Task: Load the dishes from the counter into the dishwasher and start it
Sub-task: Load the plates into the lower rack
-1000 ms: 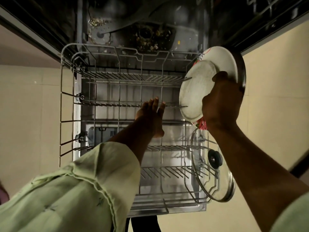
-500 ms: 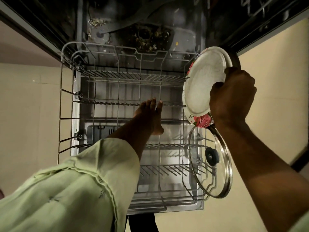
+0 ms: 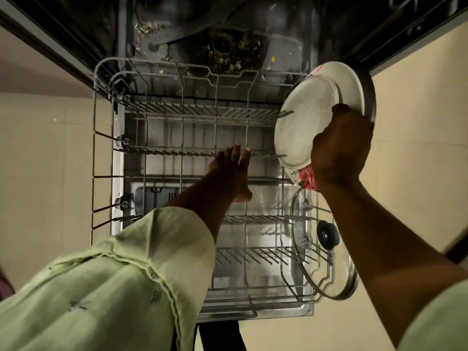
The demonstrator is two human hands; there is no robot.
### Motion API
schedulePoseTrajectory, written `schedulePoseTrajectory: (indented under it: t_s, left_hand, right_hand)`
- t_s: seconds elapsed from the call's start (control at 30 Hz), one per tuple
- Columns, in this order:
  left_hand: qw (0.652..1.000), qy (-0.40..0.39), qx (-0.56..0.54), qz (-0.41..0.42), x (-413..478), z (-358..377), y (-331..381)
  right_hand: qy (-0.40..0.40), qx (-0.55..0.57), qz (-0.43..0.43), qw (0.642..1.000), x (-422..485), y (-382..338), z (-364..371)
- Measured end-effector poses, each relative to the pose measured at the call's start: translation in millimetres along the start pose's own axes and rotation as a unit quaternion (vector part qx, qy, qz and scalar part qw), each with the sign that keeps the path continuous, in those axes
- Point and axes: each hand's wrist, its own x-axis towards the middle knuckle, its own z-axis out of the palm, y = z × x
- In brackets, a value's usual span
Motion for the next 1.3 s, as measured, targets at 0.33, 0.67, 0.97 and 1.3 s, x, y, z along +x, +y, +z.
schedulePoseTrajectory:
  t_s: [0.33, 0.67, 0.97, 1.3]
  left_hand:
    - [0.998, 0.065, 0.021, 0.006, -22.2, 9.0, -1.7]
    - [0.993, 0.106, 0.048, 0.006, -92.9, 6.1, -19.9]
    - [0.989, 0.137, 0.052, -0.007, -208.3, -28.8, -21.2]
    - [0.974, 0.217, -0.024, -0.066, -380.7, -64.8, -20.8]
  right_hand:
    - [-0.063, -0.062, -0.062, 0.994, -51.1, -0.2, 1.1]
    - [-0.182, -0.014, -0.130, 0.975, -113.1, -18.3, -13.0]
    - [-0.219, -0.035, -0.123, 0.967, -153.5, -51.9, -90.1]
    - [-0.237, 0.006, -0.141, 0.961, -206.3, -123.3, -227.7]
